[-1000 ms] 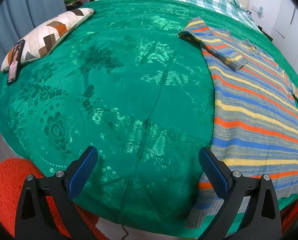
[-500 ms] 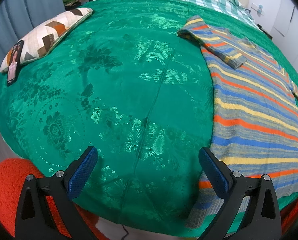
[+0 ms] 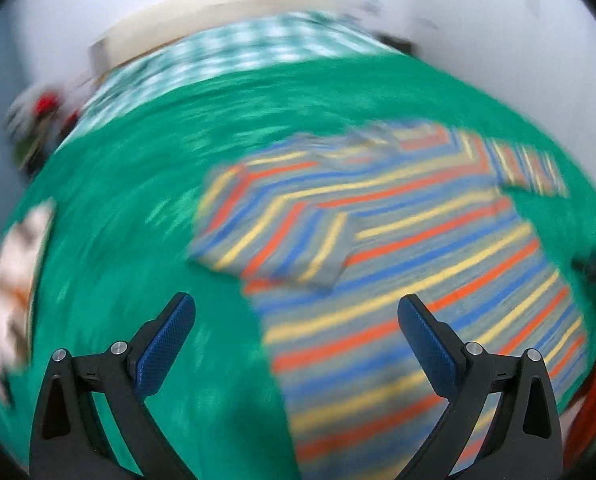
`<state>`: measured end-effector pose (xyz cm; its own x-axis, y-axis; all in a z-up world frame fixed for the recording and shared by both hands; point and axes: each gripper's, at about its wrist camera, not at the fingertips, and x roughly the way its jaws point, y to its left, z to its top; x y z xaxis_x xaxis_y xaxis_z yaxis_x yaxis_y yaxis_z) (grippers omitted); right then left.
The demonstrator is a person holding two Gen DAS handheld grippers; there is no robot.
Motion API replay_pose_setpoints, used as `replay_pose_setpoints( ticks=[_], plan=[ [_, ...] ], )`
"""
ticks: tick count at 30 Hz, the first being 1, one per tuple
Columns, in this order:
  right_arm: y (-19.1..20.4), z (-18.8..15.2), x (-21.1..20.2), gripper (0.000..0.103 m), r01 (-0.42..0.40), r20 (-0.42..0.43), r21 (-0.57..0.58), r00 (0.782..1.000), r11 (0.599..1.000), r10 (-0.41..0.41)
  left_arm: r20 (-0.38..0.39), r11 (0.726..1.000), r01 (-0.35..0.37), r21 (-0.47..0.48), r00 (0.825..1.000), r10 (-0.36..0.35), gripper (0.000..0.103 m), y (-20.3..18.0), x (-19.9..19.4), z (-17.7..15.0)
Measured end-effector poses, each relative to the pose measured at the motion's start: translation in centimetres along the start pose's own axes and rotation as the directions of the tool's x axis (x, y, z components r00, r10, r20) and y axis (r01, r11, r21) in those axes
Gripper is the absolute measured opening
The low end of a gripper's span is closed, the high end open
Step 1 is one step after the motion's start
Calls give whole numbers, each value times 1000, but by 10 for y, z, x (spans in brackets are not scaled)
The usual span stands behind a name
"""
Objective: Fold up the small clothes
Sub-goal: 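Grasp the opposite sweater side with the left tool and fold it over the body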
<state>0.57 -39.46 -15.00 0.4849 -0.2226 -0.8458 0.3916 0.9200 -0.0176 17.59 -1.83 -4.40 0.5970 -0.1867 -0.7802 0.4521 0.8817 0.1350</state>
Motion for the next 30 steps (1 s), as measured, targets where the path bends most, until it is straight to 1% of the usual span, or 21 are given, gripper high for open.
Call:
replay_pose_setpoints(
  ticks=[2,3,4,5,7,8,9,10,11,12,14,15,16,17,18,19,21,23,26,28,30],
  plan=[
    [0,0,-1,98,0,0,0,1000,1000,0,-82,994,6,109,997,3,101,-16,46,15],
    [0,0,-1,98,0,1,1,1000,1000,0,-124,992,5,127,992,10,98,-19,69,20],
    [0,0,0,98,-1,0,1,1000,1000,1,-145,992,1,128,989,18,96,-20,82,22],
    [0,0,-1,98,-1,0,1,1000,1000,1,-181,993,-12,120,983,33,90,-17,103,25],
    [-1,0,-1,98,-3,-1,2,1000,1000,3,-232,997,-19,72,972,36,82,-7,129,28],
    [0,0,-1,98,-2,-1,2,1000,1000,2,-259,1000,14,6,966,-12,65,3,139,28],
    [-1,0,0,98,-2,-1,2,1000,1000,2,-265,998,44,-50,963,-56,27,13,141,29],
    [-1,0,-1,98,-3,-1,2,1000,1000,3,-266,995,54,-83,961,-74,6,18,140,30],
    [0,0,-1,98,-4,-1,2,1000,1000,4,-255,985,81,-154,960,-119,3,33,134,34],
    [0,0,-1,99,-4,-1,2,1000,1000,4,-204,963,123,-240,963,-174,2,55,121,39],
    [0,-1,0,99,-5,-1,1,1000,1000,5,-119,918,133,-373,975,-190,2,102,98,45],
    [0,-1,-1,99,-5,-1,1,1000,1000,5,-82,888,135,-440,978,-189,2,128,89,46],
    [0,-1,-1,99,-5,-1,1,1000,1000,5,-46,845,127,-519,983,-177,2,161,79,45],
    [0,-1,0,99,-5,0,0,1000,1000,5,-18,787,108,-607,989,-149,1,197,71,41],
    [0,-1,0,100,-5,0,0,1000,1000,5,-10,744,88,-663,992,-126,1,221,67,37],
    [1,-1,0,100,-5,-1,-1,1000,1000,5,-22,686,38,-726,997,-78,1,255,65,27],
    [2,0,1,101,-2,-2,-1,1000,1000,2,-77,628,-43,-777,997,-27,1,291,71,8],
    [3,-1,1,102,3,-3,-2,1000,1000,-3,-133,603,-108,-790,991,3,1,304,81,-7],
    [4,-1,2,102,7,0,-5,1000,1000,-7,-206,606,-192,-772,977,47,1,307,93,-25],
    [4,-1,2,102,6,1,-5,1000,1000,-6,-213,602,-213,-769,974,73,1,312,88,-30],
    [3,-1,2,102,5,1,-8,1000,1000,-5,-221,588,-233,-775,971,92,0,315,84,-35]
  ],
)
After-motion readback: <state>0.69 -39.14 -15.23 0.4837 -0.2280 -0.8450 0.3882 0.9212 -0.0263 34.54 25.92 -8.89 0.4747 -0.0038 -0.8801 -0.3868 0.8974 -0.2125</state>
